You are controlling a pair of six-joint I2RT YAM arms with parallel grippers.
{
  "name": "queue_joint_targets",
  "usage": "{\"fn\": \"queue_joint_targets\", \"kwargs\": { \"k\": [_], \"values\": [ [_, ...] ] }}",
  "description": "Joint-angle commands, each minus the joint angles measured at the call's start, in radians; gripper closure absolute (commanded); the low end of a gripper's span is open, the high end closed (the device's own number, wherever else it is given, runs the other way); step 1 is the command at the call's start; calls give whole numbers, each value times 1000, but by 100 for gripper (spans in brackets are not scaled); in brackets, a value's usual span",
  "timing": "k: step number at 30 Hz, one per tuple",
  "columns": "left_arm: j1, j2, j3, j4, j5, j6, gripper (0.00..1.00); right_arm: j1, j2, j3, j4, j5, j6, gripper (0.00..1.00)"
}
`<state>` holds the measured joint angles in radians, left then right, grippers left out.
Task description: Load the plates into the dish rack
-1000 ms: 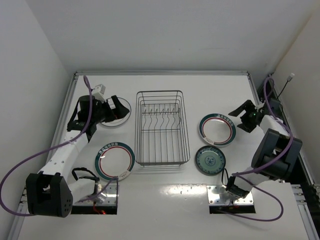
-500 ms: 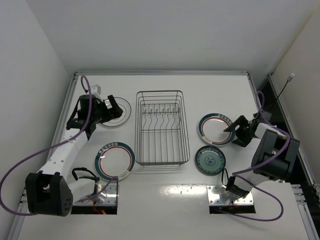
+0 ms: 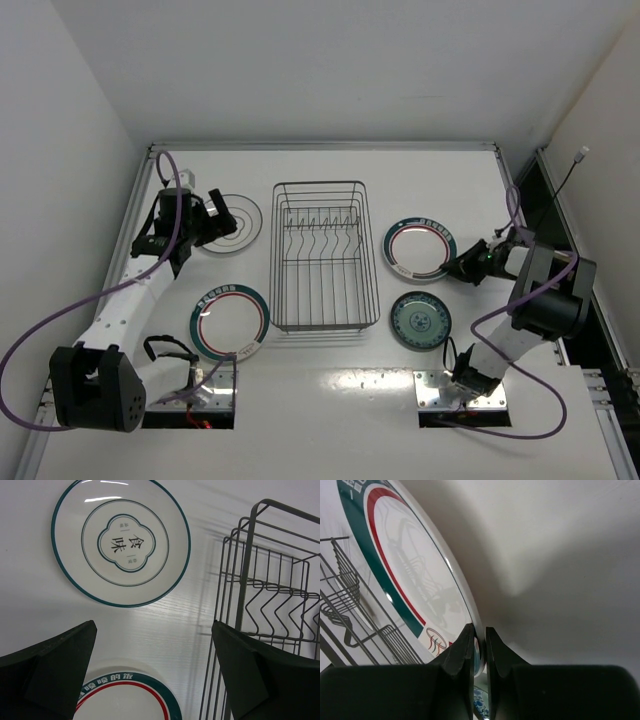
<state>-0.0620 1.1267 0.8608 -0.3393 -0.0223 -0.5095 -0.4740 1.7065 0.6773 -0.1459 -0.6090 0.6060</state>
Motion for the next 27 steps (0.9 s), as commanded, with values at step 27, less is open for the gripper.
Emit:
{"fn": "queue_joint_targets", "kwargs": {
  "k": [27],
  "values": [
    [10,44,38,-18,32,-29,0,698,-358,571,-343,940,9,100]
  ]
}}
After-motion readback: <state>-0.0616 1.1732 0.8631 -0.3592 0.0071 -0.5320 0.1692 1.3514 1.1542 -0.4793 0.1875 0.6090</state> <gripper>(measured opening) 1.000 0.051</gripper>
